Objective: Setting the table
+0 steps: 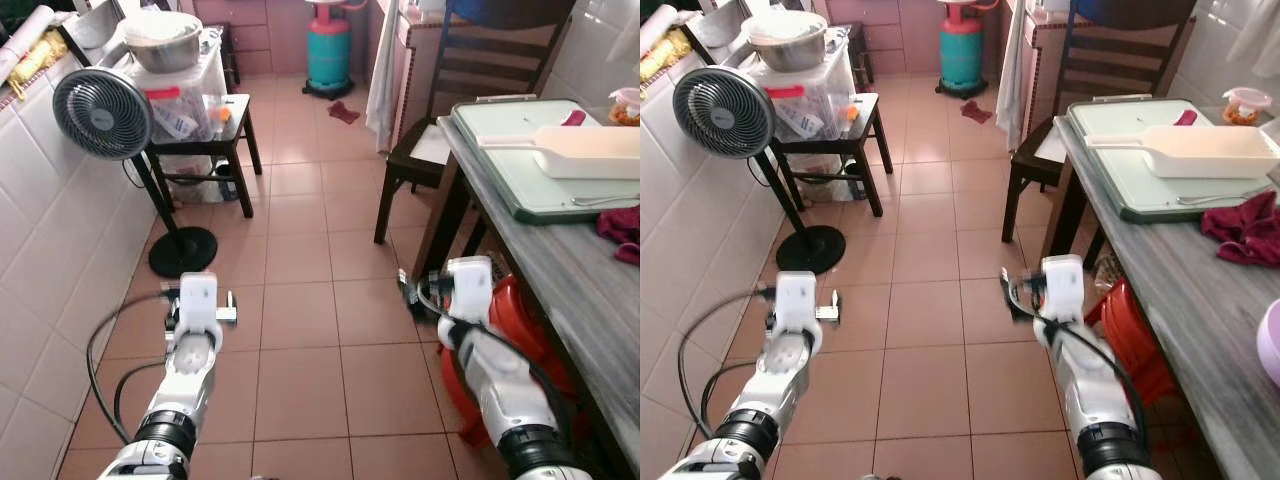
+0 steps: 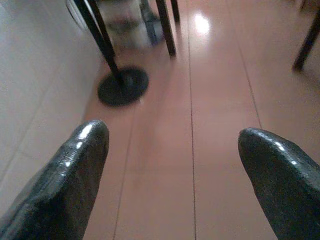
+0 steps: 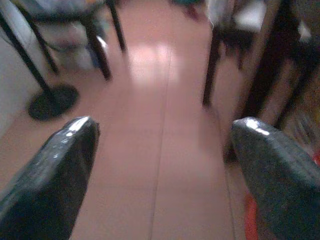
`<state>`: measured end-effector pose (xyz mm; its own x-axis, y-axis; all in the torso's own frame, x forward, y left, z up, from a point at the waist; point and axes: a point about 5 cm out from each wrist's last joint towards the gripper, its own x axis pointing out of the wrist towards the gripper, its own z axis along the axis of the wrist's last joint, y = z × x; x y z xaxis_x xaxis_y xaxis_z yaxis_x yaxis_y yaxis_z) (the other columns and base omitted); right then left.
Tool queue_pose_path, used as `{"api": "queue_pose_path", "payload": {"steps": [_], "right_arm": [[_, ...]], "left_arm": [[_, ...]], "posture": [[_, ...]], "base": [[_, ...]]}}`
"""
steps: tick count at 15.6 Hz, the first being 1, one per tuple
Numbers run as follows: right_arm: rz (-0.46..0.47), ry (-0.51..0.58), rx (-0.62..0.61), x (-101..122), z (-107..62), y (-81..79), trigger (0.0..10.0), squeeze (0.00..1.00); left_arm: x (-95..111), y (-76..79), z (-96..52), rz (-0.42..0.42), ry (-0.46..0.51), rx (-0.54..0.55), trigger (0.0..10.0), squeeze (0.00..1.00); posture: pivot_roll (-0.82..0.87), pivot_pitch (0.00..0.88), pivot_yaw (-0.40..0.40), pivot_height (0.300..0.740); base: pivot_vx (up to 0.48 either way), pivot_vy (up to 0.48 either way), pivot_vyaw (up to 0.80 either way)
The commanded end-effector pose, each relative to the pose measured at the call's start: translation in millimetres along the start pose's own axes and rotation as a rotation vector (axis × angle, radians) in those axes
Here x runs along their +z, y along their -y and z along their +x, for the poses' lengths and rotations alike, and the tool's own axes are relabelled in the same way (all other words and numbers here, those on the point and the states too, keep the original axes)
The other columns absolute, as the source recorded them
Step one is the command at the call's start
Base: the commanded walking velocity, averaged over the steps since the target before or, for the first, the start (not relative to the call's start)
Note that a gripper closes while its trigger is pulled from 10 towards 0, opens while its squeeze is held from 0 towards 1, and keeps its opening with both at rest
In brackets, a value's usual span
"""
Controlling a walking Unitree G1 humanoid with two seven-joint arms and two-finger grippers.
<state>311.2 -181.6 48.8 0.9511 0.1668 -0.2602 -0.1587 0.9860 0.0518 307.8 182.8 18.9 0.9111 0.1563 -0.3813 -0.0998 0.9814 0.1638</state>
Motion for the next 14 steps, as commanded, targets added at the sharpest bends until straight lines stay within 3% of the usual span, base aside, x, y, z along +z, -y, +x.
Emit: {"api": "queue_pose_path", "payload": {"steps": [1, 3, 6, 9, 14], "right_arm": [[0.037, -0.092, -0.06, -23, -3.0, 10.0, 10.0, 0.0], [0.078, -0.198, -0.108, -48, -10.3, 13.5, 10.0, 0.0], [0.027, -0.331, -0.118, -79, -23.8, 11.4, 10.0, 0.0], [0.066, -0.356, -0.127, -87, -29.2, 13.9, 10.0, 0.0], [0.111, -0.388, -0.13, -97, -33.3, 5.4, 10.0, 0.0]], "left_arm": [[-14, -2.5, -0.8, 0.051, -0.069, -0.033, 10.0, 0.0], [-30, -1.8, -5.2, 0.096, -0.145, -0.087, 10.0, 0.0], [-60, -9.5, -16.4, 0.139, -0.274, -0.141, 10.0, 0.0], [-79, -17.5, -25.1, 0.177, -0.348, -0.128, 10.0, 0.0], [-89, -14.9, -31.6, 0.18, -0.386, -0.14, 10.0, 0.0]], "posture": [[-0.14, 0.024, 0.045, 0.74], [-0.13, 0.015, 0.048, 0.74], [-0.14, 0.003, 0.05, 0.74], [-0.16, 0.0, 0.048, 0.74], [-0.14, 0.0, 0.046, 0.74]], "base": [[0.0, 0.0, 0.0], [0.0, 0.0, 0.0], [0.0, 0.0, 0.0], [0.0, 0.0, 0.0], [0.0, 0.0, 0.0]]}}
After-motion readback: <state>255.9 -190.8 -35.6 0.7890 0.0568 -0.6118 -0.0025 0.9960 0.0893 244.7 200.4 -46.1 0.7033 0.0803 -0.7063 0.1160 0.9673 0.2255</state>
